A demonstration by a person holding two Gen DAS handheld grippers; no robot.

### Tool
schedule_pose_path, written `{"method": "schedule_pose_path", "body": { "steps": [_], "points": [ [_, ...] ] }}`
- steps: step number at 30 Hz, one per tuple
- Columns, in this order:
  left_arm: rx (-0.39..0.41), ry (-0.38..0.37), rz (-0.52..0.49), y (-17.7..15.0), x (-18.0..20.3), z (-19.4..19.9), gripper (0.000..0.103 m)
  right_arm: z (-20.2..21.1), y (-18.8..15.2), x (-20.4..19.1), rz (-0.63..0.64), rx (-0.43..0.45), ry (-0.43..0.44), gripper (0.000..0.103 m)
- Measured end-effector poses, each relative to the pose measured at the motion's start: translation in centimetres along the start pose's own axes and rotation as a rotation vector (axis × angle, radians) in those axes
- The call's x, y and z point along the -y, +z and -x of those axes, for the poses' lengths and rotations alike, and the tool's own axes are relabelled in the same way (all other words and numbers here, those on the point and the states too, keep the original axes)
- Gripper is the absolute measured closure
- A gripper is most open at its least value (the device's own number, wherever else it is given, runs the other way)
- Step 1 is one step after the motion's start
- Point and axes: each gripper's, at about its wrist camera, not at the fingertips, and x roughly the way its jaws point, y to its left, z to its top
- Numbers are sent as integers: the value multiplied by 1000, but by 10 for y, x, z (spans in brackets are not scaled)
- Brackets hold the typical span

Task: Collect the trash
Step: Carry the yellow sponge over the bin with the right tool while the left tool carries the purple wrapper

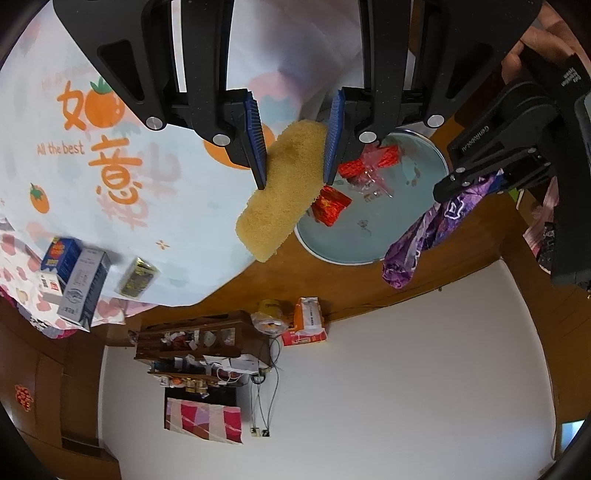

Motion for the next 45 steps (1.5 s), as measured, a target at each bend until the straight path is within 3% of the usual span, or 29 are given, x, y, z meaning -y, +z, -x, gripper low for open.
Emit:
{"method": "schedule_pose_path", "body": {
  "steps": [29,45],
  "points": [
    [-58,38,41,11,-10,-36,71,-40,17,-11,0,-36,54,72],
    [-65,66,36,20,-5,-59,71,-79,27,-21,36,-78,43,72]
  ]
}}
